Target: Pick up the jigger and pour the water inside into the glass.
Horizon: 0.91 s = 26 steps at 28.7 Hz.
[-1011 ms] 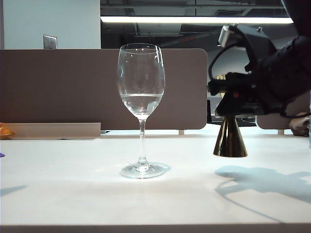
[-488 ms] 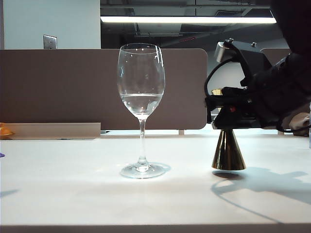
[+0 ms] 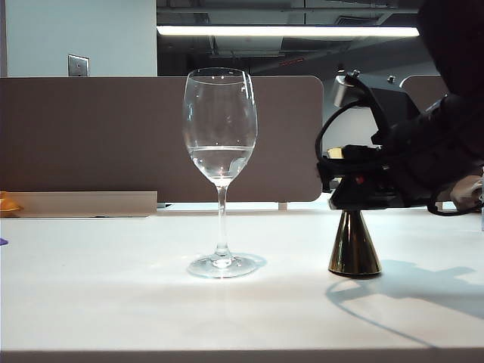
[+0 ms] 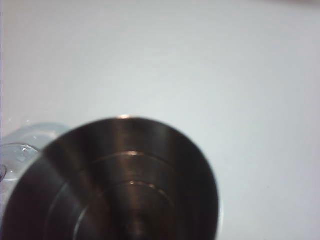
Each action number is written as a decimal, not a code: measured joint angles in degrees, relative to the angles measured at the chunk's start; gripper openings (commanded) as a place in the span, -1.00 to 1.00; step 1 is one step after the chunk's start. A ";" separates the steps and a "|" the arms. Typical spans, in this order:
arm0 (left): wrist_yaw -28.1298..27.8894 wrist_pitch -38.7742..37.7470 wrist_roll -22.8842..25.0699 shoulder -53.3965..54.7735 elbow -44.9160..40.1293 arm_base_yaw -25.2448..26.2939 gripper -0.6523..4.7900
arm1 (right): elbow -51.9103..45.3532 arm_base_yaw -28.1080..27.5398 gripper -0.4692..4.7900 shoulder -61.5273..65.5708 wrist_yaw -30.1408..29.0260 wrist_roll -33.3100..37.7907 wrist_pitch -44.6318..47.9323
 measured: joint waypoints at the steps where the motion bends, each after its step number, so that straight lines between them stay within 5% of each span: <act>1: -0.02 -0.46 -0.13 -0.46 0.00 0.00 -0.78 | 0.00 0.00 -0.50 0.00 -0.15 0.00 -0.02; 5: -0.24 -1.53 -1.05 -1.95 0.00 -0.02 -0.78 | 0.00 -0.02 -0.48 0.02 -0.37 0.07 -0.17; 9: -0.77 -2.19 -1.77 -3.21 0.00 0.00 -0.78 | 0.00 -0.02 -0.19 0.02 -0.79 0.07 -0.22; 13: -1.31 -3.06 -2.51 -4.74 0.00 0.00 -0.78 | 0.00 -0.02 -0.12 0.13 -1.07 0.20 -0.26; 16: -2.54 -4.02 -3.65 -6.47 0.00 0.00 -0.78 | 0.00 -0.02 0.16 0.13 -1.31 0.20 -0.26; 22: -4.94 -9.57 -5.03 -10.10 0.00 0.00 -0.78 | -0.02 -0.02 0.19 -0.87 -1.31 0.20 -1.16; 26: -11.17 -10.45 -1.40 -10.16 -1.09 0.00 -0.78 | -0.02 0.00 0.19 -4.96 -1.31 0.20 -4.33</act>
